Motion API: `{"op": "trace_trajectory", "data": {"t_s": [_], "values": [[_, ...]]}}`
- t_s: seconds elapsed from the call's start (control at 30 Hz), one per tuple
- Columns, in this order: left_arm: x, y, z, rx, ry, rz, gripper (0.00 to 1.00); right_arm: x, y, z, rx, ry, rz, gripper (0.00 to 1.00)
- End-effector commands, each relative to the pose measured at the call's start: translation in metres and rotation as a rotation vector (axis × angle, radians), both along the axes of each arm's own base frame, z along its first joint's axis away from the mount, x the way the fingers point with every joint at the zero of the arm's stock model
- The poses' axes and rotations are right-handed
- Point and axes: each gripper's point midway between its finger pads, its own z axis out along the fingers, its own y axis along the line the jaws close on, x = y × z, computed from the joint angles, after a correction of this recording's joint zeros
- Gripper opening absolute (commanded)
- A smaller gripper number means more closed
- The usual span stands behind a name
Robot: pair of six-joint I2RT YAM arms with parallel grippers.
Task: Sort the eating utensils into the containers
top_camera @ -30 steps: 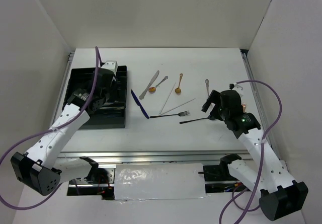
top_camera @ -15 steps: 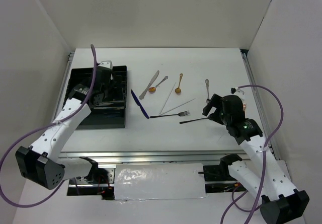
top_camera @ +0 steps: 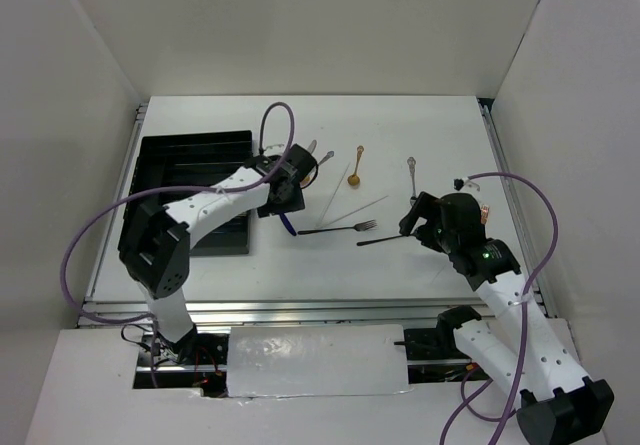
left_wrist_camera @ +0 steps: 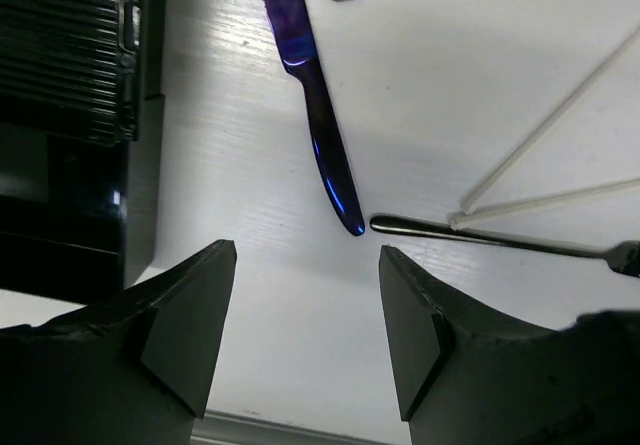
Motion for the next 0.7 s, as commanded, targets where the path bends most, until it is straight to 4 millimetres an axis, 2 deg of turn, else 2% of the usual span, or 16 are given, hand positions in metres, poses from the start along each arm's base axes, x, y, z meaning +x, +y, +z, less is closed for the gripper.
{"op": "trace_trajectory", "data": {"t_s": [0.0,0.03,0.1,0.13,0.2,0.4,0.67], "values": [[0.008,-0.007,-0.008,-0.053,-0.011,0.146,0.72,0.001,0.005,0.004,0.011,-0.028,0.022,1.0],[0.01,-0.009,-0.018,-0.033,0.001,0.144,0.71,0.001,0.005,0.003,0.013,-0.027,0.026,1.0],[0.016,-0.01,-0.02,-0.004,-0.001,0.15,0.72,0.001,0.01,0.006,0.028,-0.035,0.048,1.0],[0.015,-0.008,-0.034,0.025,0.036,0.161,0.72,0.002,0.012,0.007,0.034,-0.039,0.058,1.0],[0.021,-0.009,-0.044,0.027,0.054,0.176,0.73,0.003,0.018,0.011,0.051,-0.051,0.086,1.0],[0.031,-0.01,-0.065,0.025,0.05,0.201,0.78,0.008,0.02,0.009,0.035,-0.029,0.1,1.0],[0.044,-0.017,-0.092,-0.025,0.085,0.168,0.75,0.01,0.021,0.007,0.042,-0.018,0.098,1.0]]}}
